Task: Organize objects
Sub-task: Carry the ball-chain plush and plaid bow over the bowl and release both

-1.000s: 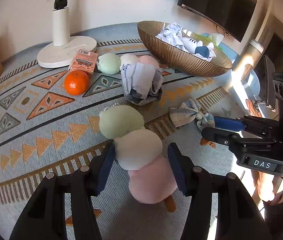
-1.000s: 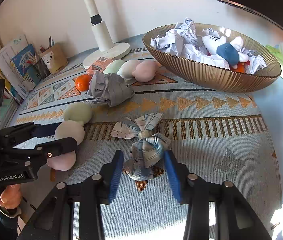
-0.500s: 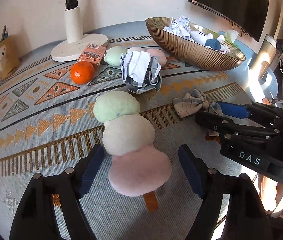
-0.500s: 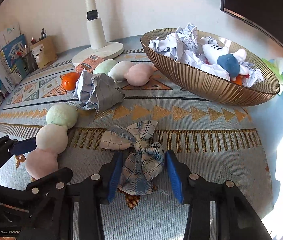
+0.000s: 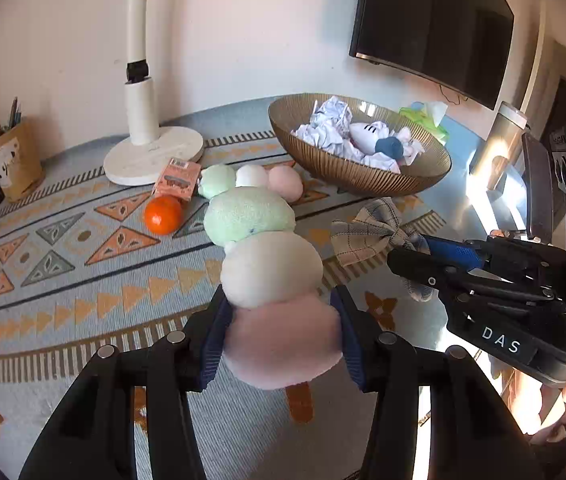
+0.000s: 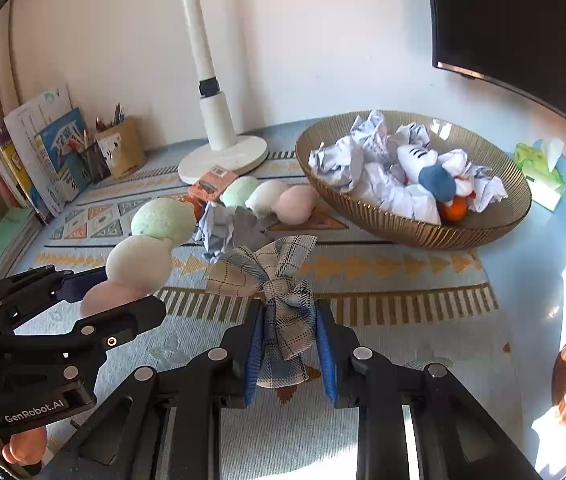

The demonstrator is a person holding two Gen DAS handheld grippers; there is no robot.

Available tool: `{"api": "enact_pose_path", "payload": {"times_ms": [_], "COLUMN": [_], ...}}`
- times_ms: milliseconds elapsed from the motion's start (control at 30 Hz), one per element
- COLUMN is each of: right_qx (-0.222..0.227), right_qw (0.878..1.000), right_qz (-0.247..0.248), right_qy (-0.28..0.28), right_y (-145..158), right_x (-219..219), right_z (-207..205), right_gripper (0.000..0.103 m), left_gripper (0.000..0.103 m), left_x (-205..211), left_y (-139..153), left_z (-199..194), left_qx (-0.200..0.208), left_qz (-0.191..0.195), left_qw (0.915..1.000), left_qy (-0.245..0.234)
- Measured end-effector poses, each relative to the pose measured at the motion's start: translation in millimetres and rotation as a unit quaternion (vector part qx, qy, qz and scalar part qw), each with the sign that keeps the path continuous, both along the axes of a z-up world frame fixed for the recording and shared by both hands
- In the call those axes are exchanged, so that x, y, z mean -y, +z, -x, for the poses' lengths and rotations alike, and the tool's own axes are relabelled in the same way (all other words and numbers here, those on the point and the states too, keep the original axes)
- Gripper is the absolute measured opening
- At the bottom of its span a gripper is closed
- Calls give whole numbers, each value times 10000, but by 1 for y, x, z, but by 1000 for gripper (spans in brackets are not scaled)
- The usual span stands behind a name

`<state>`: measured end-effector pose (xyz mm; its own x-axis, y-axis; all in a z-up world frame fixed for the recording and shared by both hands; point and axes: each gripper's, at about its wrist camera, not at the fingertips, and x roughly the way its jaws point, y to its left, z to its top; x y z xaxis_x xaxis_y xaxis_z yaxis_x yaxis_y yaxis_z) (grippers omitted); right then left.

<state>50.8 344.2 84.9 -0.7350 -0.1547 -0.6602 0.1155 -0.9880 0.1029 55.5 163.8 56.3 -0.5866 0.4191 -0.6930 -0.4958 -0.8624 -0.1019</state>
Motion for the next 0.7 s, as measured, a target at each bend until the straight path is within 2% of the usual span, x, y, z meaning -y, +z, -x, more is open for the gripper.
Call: {"api": "enact_pose_path", "payload": {"times_ms": [200,300,400,533,700], "right_qx": [-640,-928,-1182,-1113,-945], "right_qw": [9970,9912,9804,9737,9709], "right_qz": [257,258,521,797,879], "right_qy": [-359,-907,-1488,-1823,-2019], "right_y": [50,71,96,110,100], "right_x": [-34,-64,-108,-147,-158], "right_z": [-4,-2,6,33,78], "right_gripper": [24,24,25,25,25], "left_gripper": [47,47,47,47,48], "left_x": [-36,-59,-81,-102,-135], "left_y": [53,70,82,88,75], "left_z": [19,34,51,83,117], "left_qx": [-535,-749,-927,-876,-762], "left_qz": [-265,-285,-337,-589,-605], "left_qw": [9974,9954,9933,9925,9931], "left_qy": [-412,-533,-594,-614,-652]}}
